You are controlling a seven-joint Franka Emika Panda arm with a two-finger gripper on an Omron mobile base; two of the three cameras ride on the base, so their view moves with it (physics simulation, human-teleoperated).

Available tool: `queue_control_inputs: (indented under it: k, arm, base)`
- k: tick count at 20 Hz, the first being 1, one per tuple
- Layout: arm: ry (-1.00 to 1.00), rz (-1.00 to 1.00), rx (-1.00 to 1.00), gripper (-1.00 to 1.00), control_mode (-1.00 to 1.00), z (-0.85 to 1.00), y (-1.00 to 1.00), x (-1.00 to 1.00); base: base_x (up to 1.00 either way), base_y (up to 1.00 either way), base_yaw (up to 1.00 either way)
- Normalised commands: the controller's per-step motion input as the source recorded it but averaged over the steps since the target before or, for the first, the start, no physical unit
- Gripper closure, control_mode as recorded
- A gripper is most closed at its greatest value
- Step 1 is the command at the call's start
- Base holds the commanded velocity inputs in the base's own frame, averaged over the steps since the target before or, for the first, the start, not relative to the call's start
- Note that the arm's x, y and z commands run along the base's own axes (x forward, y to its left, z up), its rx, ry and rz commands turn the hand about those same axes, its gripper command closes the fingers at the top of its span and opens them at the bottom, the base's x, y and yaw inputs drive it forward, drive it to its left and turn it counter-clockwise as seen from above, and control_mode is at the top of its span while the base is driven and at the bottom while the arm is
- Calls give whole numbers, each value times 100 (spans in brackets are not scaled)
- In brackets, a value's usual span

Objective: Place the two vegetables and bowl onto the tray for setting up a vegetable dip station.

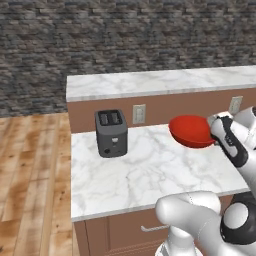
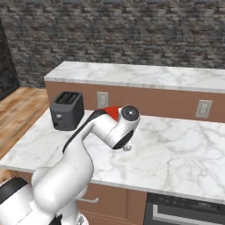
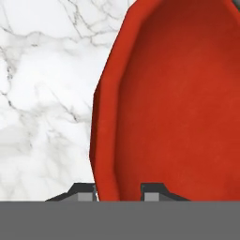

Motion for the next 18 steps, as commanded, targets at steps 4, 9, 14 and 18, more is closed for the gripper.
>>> queue_control_inputs:
  k: [4,9,14,18]
  arm:
    - [-1,0,-1,100,-100,10,0,-41]
    - [0,0,0,100,100,0,0,0]
    - [0,0,0,100,100,0,0,0]
    - [0,0,0,100,100,0,0,0]
  base:
    - [0,0,0]
    - [-32,-30,-2]
    - [-41,-77,0]
    - [-35,-100,0]
